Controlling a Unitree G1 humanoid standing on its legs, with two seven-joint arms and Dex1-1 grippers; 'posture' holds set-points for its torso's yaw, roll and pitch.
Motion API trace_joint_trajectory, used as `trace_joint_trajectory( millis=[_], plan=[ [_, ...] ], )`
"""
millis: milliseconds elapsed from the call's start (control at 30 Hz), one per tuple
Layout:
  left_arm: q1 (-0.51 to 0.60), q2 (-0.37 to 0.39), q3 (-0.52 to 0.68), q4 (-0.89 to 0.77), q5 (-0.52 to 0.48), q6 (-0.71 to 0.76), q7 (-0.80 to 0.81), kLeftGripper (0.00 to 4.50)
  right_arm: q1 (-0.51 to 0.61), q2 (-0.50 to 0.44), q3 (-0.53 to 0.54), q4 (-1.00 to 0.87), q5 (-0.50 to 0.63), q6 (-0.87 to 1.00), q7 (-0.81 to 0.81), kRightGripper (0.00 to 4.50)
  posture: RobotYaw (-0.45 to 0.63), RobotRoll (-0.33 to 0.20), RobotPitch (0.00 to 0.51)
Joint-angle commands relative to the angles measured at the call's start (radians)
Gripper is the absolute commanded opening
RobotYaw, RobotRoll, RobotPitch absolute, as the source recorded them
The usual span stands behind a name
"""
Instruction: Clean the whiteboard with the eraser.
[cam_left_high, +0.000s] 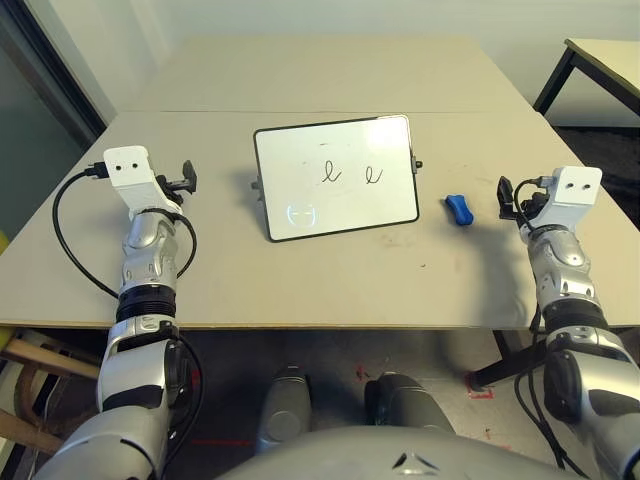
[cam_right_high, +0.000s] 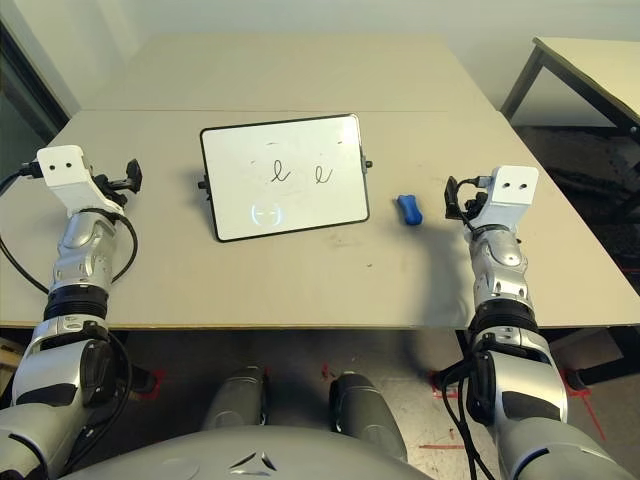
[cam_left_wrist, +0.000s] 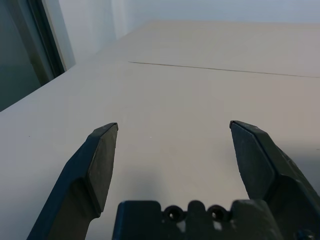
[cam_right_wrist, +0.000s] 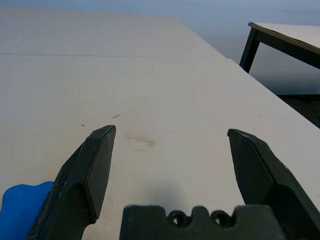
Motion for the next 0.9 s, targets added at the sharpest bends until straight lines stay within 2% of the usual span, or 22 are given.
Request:
trace_joint_trajectory(
  millis=[33,333,467,567,800,900],
  plan=[
    [-0.003,-0.004,0.003,0.006,-0.004,0.006,-0.001,4.5,0.001,0.0,0.007,-0.008,-0.002,0.012,-0.002,4.45,0.28,0.0,0.0],
    [0.041,0.015,0.012,-0.045,-0.014,0.017,-0.019,4.5,0.0,-0.005,0.017,-0.094,0.001,0.073,0.005,4.45,0.28,0.0,0.0],
    [0.056,0.074,0.01,-0.084,-0.047,0.041,-0.154,4.5,0.004,-0.015,0.035,-0.23,0.001,0.234,-0.008,4.45,0.28,0.0,0.013],
    [0.067,0.116,0.017,-0.124,-0.1,0.077,-0.275,4.5,0.003,-0.021,0.041,-0.357,0.005,0.429,-0.049,4.45,0.28,0.0,0.018],
    [0.087,0.275,-0.029,-0.206,-0.222,0.221,-0.732,4.5,-0.039,-0.087,0.165,-0.681,0.042,1.138,0.007,4.45,0.26,0.0,0.031],
    [0.066,0.349,-0.058,-0.209,-0.241,0.271,-0.908,4.5,-0.074,-0.103,0.211,-0.739,0.062,1.307,0.047,4.45,0.26,0.0,0.034]
  ],
)
